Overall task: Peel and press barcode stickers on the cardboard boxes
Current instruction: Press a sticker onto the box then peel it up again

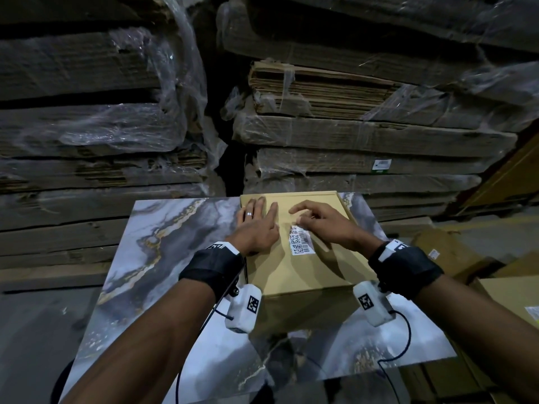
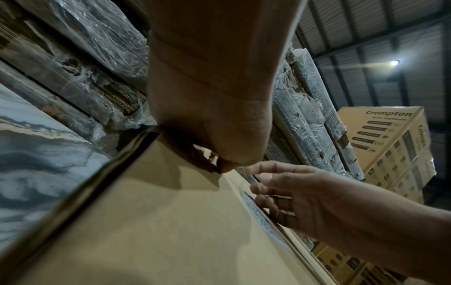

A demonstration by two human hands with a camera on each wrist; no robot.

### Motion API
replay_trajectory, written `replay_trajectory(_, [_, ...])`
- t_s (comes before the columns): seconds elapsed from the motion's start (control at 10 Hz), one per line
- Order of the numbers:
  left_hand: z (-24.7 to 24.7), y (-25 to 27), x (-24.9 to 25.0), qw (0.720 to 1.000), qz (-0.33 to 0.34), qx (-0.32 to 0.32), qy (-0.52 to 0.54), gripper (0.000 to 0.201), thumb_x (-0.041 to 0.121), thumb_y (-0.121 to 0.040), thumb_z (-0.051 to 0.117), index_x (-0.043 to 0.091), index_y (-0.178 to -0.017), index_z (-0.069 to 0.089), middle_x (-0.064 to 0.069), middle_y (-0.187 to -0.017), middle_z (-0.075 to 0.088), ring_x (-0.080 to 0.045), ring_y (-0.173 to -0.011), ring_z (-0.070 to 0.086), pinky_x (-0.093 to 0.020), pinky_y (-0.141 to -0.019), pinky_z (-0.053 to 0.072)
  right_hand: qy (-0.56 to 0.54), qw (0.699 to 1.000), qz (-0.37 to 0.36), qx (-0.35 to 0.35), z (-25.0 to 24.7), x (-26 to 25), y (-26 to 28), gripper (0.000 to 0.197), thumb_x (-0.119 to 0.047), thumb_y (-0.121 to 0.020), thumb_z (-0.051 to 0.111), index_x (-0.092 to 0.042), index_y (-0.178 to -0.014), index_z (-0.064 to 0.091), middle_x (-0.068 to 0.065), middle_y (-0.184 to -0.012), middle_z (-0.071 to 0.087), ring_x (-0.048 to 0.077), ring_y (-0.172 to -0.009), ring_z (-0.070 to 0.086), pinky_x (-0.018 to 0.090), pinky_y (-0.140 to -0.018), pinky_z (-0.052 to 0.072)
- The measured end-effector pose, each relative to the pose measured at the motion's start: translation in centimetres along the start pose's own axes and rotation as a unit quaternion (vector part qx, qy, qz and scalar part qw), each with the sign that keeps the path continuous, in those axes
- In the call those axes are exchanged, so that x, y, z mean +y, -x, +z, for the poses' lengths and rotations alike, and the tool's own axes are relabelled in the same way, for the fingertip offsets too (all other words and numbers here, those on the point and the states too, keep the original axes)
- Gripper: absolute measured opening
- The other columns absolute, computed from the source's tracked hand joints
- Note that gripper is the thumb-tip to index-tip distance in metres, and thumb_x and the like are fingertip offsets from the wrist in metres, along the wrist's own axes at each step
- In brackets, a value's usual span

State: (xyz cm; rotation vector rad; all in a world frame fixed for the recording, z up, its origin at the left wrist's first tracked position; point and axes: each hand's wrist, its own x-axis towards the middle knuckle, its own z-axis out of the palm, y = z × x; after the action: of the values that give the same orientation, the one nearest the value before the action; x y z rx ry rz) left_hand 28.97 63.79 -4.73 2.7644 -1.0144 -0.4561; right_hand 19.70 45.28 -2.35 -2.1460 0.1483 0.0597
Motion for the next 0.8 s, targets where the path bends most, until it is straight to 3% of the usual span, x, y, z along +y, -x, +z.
replay_trajectory(0.1, [0.1,-0.1,-0.1,1.0,0.004,0.0,0.003,0.064,0.037,-0.107,0.027,0.024,-0.162,-0.002,-0.011,-0.168,-0.013,-0.029,-0.154,-0.015,-0.05,-0.124,-0.004,0.067,0.998,0.02,-0.001,-0.4,-0.1,1.0,0.017,-0.021,-0.099,0.063,-0.027,-0.114,0.069,-0.004,-0.086,0.071,0.014,-0.081,0.067,0.036,-0.074,0.053])
replay_trajectory(0.2, [0.2,-0.1,-0.2,1.0,0.002,0.001,0.01,0.064,0.037,-0.106,0.027,0.024,-0.162,0.0,-0.011,-0.169,-0.012,-0.029,-0.154,-0.014,-0.049,-0.124,-0.005,0.127,0.991,0.045,0.013,-1.2,0.1,1.6,0.023,-0.016,-0.097,0.062,-0.024,-0.118,0.065,0.0,-0.093,0.069,0.022,-0.087,0.068,0.043,-0.079,0.058])
replay_trajectory(0.3, [0.3,-0.2,-0.2,1.0,0.005,0.005,0.01,0.064,0.036,-0.106,0.028,0.023,-0.162,0.0,-0.011,-0.169,-0.012,-0.029,-0.155,-0.014,-0.048,-0.124,-0.006,0.18,0.982,0.051,0.028,-1.9,0.3,2.0,0.032,-0.013,-0.097,0.062,-0.018,-0.128,0.064,0.002,-0.097,0.069,0.023,-0.089,0.068,0.041,-0.08,0.058])
replay_trajectory(0.4, [0.4,-0.2,-0.2,1.0,0.007,0.008,0.004,0.064,0.037,-0.106,0.028,0.023,-0.162,0.0,-0.012,-0.168,-0.012,-0.029,-0.155,-0.013,-0.048,-0.124,-0.005,0.242,0.969,0.019,0.041,-1.6,0.3,2.3,0.04,-0.023,-0.096,0.069,-0.016,-0.134,0.064,0.008,-0.1,0.068,0.023,-0.085,0.065,0.037,-0.076,0.056])
replay_trajectory(0.5, [0.4,-0.3,-0.3,1.0,0.008,0.007,0.0,0.064,0.038,-0.106,0.027,0.023,-0.162,0.0,-0.012,-0.168,-0.012,-0.03,-0.155,-0.013,-0.048,-0.124,-0.005,0.281,0.959,-0.008,0.033,-0.4,0.2,2.3,0.045,-0.037,-0.097,0.068,-0.022,-0.139,0.061,0.006,-0.116,0.056,0.019,-0.097,0.059,0.032,-0.081,0.052])
replay_trajectory(0.6, [0.4,-0.3,-0.4,1.0,0.01,0.007,-0.002,0.064,0.039,-0.106,0.027,0.023,-0.162,-0.001,-0.012,-0.168,-0.012,-0.03,-0.155,-0.013,-0.048,-0.124,-0.005,0.303,0.951,-0.028,0.045,0.3,-0.3,2.1,0.041,-0.034,-0.097,0.066,-0.016,-0.134,0.066,0.009,-0.116,0.06,0.021,-0.097,0.06,0.04,-0.084,0.054])
replay_trajectory(0.7, [0.4,-0.3,-0.3,1.0,0.007,0.007,-0.002,0.064,0.038,-0.106,0.027,0.023,-0.162,-0.001,-0.012,-0.168,-0.013,-0.03,-0.155,-0.013,-0.048,-0.124,-0.005,0.316,0.945,-0.027,0.083,0.6,-0.6,1.9,0.028,-0.028,-0.094,0.067,-0.009,-0.111,0.077,0.011,-0.104,0.068,0.024,-0.091,0.062,0.043,-0.079,0.053])
replay_trajectory(0.8, [0.4,-0.2,-0.2,1.0,0.006,0.009,-0.004,0.064,0.038,-0.106,0.027,0.023,-0.162,-0.001,-0.012,-0.168,-0.013,-0.03,-0.155,-0.013,-0.048,-0.124,-0.005,0.329,0.94,0.005,0.093,1.2,-0.5,1.7,0.025,-0.031,-0.092,0.065,-0.009,-0.087,0.076,0.007,-0.087,0.07,0.022,-0.077,0.063,0.04,-0.069,0.053])
